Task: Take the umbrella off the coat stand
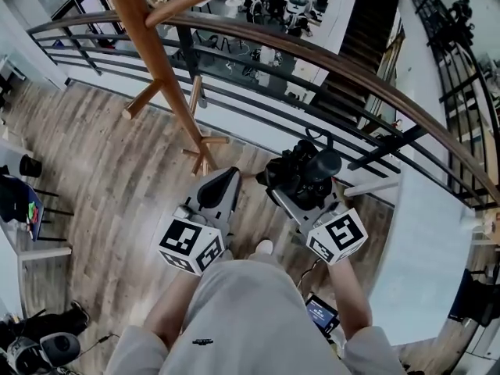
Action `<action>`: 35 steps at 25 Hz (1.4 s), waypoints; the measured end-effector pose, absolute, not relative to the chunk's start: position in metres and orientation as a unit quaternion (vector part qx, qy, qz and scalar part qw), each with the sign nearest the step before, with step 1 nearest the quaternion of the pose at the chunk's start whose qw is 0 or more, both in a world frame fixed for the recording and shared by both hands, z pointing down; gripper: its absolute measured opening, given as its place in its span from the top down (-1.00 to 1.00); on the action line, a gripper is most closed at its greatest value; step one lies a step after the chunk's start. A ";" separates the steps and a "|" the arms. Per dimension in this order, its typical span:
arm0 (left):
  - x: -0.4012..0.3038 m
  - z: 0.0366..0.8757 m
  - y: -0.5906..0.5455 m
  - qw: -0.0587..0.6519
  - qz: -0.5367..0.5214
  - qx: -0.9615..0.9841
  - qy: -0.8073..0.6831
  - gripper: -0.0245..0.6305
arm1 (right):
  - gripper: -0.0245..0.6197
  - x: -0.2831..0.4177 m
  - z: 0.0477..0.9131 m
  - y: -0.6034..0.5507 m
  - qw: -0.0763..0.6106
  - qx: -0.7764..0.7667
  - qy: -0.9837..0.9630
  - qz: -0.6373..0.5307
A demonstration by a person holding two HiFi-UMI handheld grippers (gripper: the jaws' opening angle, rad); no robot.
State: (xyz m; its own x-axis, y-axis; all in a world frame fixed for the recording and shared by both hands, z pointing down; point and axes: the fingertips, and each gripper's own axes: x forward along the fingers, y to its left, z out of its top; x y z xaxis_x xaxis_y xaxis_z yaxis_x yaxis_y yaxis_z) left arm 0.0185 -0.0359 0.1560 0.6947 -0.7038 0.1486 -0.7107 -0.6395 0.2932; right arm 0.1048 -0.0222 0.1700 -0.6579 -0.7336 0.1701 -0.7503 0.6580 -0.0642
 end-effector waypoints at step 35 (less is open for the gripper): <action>0.041 0.162 -0.017 0.187 0.013 0.936 -0.298 0.85 | 0.07 0.151 0.161 0.034 -0.009 0.510 -0.843 0.168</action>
